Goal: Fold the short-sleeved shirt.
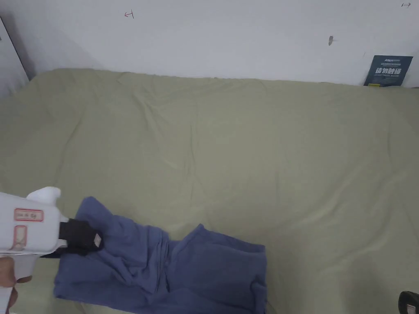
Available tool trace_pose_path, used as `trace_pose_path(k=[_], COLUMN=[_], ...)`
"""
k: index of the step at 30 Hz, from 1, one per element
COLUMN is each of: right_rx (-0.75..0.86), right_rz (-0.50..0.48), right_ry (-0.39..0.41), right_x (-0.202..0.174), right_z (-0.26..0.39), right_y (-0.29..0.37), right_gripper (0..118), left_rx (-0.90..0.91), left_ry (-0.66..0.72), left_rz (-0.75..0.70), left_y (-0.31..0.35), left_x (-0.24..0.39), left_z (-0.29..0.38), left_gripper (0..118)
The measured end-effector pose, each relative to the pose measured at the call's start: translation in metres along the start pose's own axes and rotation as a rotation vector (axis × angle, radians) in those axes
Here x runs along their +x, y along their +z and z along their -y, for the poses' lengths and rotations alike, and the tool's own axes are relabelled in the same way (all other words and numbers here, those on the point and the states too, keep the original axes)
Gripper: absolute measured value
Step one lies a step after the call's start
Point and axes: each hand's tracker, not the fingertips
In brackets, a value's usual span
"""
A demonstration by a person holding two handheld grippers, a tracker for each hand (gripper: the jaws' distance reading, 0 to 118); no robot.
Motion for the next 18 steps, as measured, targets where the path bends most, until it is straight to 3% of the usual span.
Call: trace_pose_path(k=[8, 12, 16, 17, 18], right_rx=[0.003, -0.002, -0.002, 0.0, 0.004], right_rz=[-0.008, -0.005, -0.006, -0.006, -0.005], right_ry=[-0.024, -0.037, -0.077, -0.084, -0.09], right_x=[0.006, 0.012, 0.018, 0.02, 0.021], right_z=[0.01, 0.017, 0.021, 0.021, 0.022], right_y=[0.008, 0.009, 0.011, 0.012, 0.014], right_gripper=[0, 0, 0, 0, 0], left_rx=[-0.039, -0.084, -0.182, -0.189, -0.188], left_ry=[-0.288, -0.472, -0.517, -0.505, -0.499], left_rz=[-0.15, -0.256, -0.204, -0.201, -0.182], left_y=[-0.03, -0.081, -0.139, -0.149, -0.16], left_x=[0.131, 0.195, 0.234, 0.239, 0.245], left_z=[0.007, 0.028, 0.05, 0.053, 0.055], left_gripper=[10, 10, 10, 14, 38])
